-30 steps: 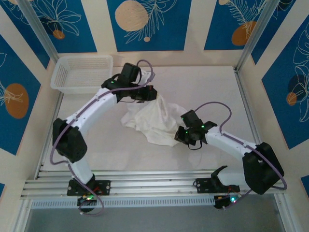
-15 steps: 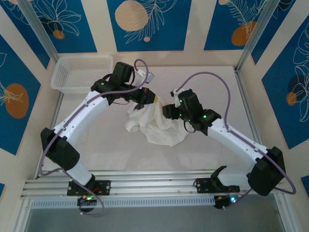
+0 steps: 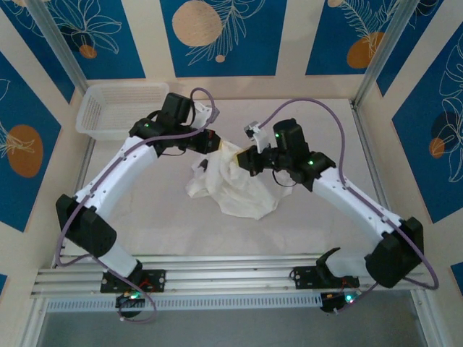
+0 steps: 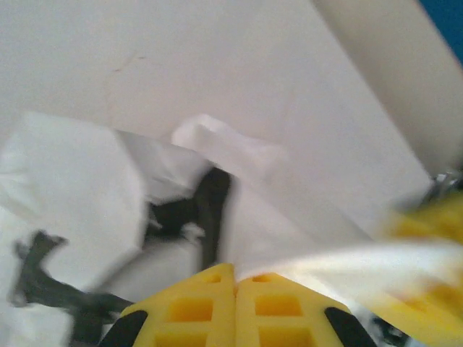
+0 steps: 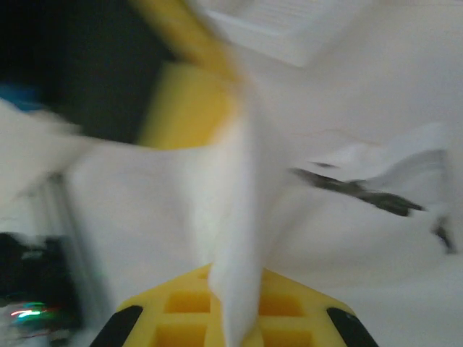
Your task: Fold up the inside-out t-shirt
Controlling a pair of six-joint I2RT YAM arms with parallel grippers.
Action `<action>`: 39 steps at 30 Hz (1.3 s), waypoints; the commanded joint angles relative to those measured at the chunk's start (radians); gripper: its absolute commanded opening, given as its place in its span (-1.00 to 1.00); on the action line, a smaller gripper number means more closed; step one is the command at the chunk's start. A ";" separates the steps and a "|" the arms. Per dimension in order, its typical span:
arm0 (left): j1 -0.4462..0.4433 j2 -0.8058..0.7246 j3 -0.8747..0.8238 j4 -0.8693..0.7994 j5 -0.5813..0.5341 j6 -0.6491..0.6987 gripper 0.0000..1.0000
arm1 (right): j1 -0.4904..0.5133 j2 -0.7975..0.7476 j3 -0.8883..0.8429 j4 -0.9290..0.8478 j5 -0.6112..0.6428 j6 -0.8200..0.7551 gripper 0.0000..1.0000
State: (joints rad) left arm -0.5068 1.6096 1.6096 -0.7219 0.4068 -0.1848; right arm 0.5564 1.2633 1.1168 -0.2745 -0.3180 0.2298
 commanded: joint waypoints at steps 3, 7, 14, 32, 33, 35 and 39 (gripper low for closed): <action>0.047 0.100 -0.086 0.146 -0.146 0.006 -0.51 | -0.033 -0.133 -0.087 0.091 -0.290 0.211 -1.00; 0.054 0.032 -0.128 0.205 -0.148 -0.024 0.07 | -0.067 -0.137 -0.129 0.087 -0.143 0.250 -1.00; 0.083 -0.192 -0.220 0.127 0.046 -0.051 0.40 | -0.112 -0.081 -0.132 0.062 -0.025 0.337 -1.00; -0.111 -0.137 -0.441 0.549 0.121 -0.533 0.10 | -0.119 -0.046 -0.113 0.031 0.011 0.415 -1.00; -0.111 -0.121 -0.435 0.583 0.134 -0.533 0.11 | -0.118 -0.047 -0.118 0.039 0.010 0.420 -1.00; -0.113 -0.086 -0.410 0.592 0.138 -0.535 0.10 | -0.116 -0.045 -0.124 0.046 0.008 0.430 -1.00; -0.114 -0.043 -0.403 0.608 0.142 -0.521 -0.13 | -0.116 -0.046 -0.129 0.060 0.001 0.453 -1.00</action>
State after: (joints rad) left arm -0.6136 1.5425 1.1774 -0.1696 0.5453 -0.7097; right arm 0.4400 1.2278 0.9852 -0.2379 -0.3099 0.6518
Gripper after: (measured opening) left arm 0.468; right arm 0.074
